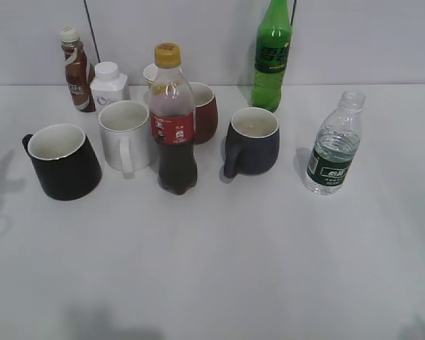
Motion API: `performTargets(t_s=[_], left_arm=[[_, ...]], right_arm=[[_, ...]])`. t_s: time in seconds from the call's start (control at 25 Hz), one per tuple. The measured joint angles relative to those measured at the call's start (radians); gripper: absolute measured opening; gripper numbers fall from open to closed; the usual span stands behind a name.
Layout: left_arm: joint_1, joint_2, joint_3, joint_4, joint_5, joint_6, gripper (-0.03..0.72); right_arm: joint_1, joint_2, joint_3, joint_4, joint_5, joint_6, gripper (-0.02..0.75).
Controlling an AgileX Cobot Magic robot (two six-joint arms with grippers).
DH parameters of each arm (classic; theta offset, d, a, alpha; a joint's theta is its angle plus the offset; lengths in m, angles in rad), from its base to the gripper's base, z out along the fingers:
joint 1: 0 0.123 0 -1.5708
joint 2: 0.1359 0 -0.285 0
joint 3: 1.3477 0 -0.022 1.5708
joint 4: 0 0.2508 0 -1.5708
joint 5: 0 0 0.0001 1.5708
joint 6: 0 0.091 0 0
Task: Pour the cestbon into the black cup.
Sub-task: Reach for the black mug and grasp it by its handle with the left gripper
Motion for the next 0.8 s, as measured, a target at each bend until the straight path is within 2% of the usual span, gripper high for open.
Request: performTargets(t_s=[0.08,0.2,0.36,0.52,0.64,0.8], left_arm=[[0.056,0.104,-0.001,0.148,-0.089,-0.071,0.239],[0.165,0.231,-0.001,0.301,-0.227,-0.104,0.239],[0.276,0.413,-0.01,0.385,-0.362,-0.082,0.241],[0.292,0.618,-0.036,0.516,-0.498,0.056,0.251],[0.292,0.721,-0.069,0.56,-0.608,0.125,0.26],[0.292,0.778,-0.12,0.578,-0.66,0.162,0.347]], right_arm=[[0.0,0.0,0.0,0.0,0.0,0.001,0.571],[0.0,0.0,0.0,0.0,0.0,0.001,0.57],[0.0,0.0,0.0,0.0,0.0,0.001,0.57],[0.0,0.0,0.0,0.0,0.0,0.002,0.554],[0.0,0.0,0.0,0.0,0.0,0.003,0.526],[0.0,0.0,0.0,0.0,0.0,0.004,0.505]])
